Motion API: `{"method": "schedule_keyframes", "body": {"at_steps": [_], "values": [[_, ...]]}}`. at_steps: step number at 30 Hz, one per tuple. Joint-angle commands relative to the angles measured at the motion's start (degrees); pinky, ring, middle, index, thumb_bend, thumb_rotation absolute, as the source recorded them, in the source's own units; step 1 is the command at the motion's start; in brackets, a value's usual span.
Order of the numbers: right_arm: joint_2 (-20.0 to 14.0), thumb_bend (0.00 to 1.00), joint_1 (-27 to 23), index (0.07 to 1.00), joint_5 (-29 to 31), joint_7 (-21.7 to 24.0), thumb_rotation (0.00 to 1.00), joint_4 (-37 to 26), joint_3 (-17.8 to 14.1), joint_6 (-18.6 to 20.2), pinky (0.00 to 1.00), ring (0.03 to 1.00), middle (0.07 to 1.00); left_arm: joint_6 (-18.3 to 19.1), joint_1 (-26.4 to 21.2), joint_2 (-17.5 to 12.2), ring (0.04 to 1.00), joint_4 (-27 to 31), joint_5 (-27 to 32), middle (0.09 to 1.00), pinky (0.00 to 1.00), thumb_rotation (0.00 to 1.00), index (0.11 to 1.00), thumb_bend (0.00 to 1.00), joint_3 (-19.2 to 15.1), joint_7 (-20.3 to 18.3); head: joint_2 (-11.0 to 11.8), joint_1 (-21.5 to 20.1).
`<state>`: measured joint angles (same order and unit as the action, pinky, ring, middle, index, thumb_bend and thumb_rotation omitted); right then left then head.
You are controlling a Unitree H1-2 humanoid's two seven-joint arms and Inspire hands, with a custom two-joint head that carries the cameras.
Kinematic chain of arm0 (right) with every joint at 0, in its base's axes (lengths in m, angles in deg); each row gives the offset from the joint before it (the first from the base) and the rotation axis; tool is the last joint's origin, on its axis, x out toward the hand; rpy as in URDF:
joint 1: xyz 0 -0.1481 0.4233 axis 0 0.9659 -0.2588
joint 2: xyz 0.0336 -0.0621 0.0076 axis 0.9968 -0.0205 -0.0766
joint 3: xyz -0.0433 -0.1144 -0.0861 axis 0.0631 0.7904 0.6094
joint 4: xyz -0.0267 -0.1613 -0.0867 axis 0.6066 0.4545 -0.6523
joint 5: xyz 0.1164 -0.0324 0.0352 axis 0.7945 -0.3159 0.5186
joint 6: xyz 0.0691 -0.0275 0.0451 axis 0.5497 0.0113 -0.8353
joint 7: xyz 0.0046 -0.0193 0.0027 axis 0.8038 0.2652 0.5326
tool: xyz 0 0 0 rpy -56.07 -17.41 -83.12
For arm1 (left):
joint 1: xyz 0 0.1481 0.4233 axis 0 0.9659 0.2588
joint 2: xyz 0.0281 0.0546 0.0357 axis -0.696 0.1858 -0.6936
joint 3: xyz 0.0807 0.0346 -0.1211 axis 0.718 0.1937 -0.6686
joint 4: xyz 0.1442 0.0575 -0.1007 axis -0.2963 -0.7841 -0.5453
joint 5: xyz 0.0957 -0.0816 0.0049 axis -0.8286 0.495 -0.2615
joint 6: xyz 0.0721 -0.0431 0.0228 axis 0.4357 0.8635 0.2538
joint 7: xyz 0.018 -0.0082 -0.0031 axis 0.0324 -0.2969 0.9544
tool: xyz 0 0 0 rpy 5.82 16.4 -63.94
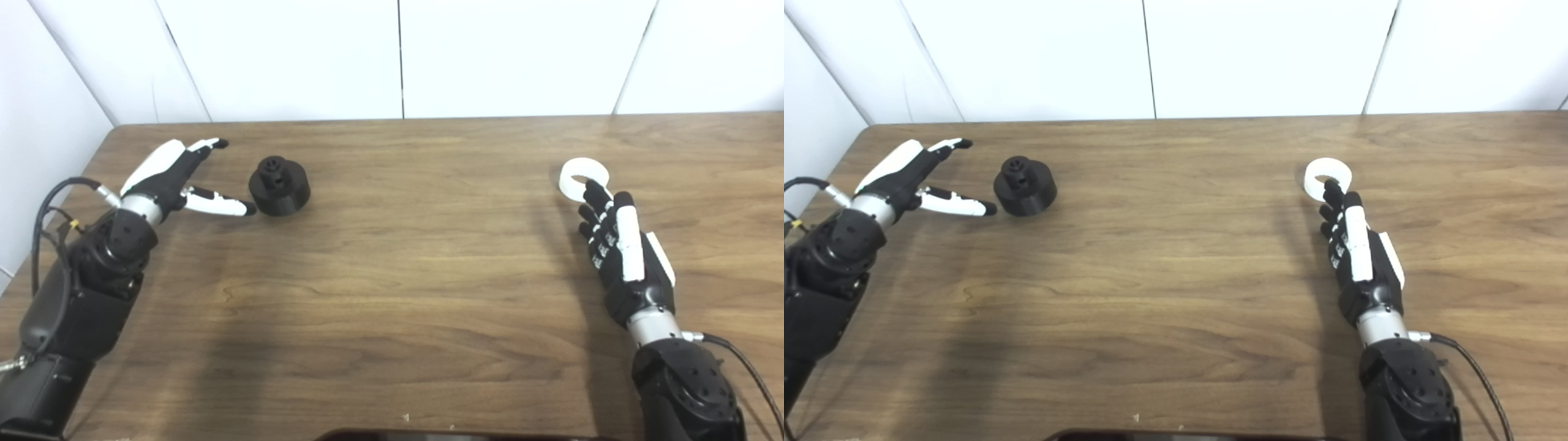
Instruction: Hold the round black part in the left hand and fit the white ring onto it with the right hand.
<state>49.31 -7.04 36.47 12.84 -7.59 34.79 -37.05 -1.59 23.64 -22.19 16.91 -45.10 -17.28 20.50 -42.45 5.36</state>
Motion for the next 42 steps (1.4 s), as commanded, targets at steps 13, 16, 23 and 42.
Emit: {"method": "schedule_keyframes", "body": {"at_steps": [13, 16, 23, 42], "values": [[0.2, 0.56, -1.0, 0.926, 1.0, 0.1, 0.99, -2.6, -0.5, -2.1, 0.99, 0.979, 0.970, -2.4, -4.6, -0.6, 1.000, -2.7, -3.2, 0.998, 0.92, 0.31, 0.930, 0.98, 1.8, 0.2, 0.1, -0.7], [0.1, 0.57, -0.9, 0.927, 0.8, 0.0, 0.98, -2.9, -0.4, -1.9, 0.99, 0.983, 0.971, -2.5, -5.1, -0.4, 1.000, -3.2, -3.3, 1.000, 0.90, 0.32, 0.940, 0.98, 2.3, -0.4, 0.1, -0.8], [-0.4, 0.58, -0.4, 0.932, 1.4, 0.7, 0.97, -3.5, -0.6, -2.8, 1.00, 0.984, 0.971, -2.7, -6.0, 0.3, 1.000, -4.6, -4.0, 1.000, 0.95, 0.33, 0.930, 0.99, 3.2, -0.7, 0.1, -1.4], [-1.5, 0.57, 0.3, 0.936, 1.8, 0.5, 1.00, -5.2, -0.7, -1.8, 1.00, 0.982, 0.968, -3.1, -8.3, 1.6, 1.000, -9.6, -3.9, 0.986, 0.96, 0.32, 0.916, 0.94, 4.7, -2.1, -0.1, -2.1]]}}
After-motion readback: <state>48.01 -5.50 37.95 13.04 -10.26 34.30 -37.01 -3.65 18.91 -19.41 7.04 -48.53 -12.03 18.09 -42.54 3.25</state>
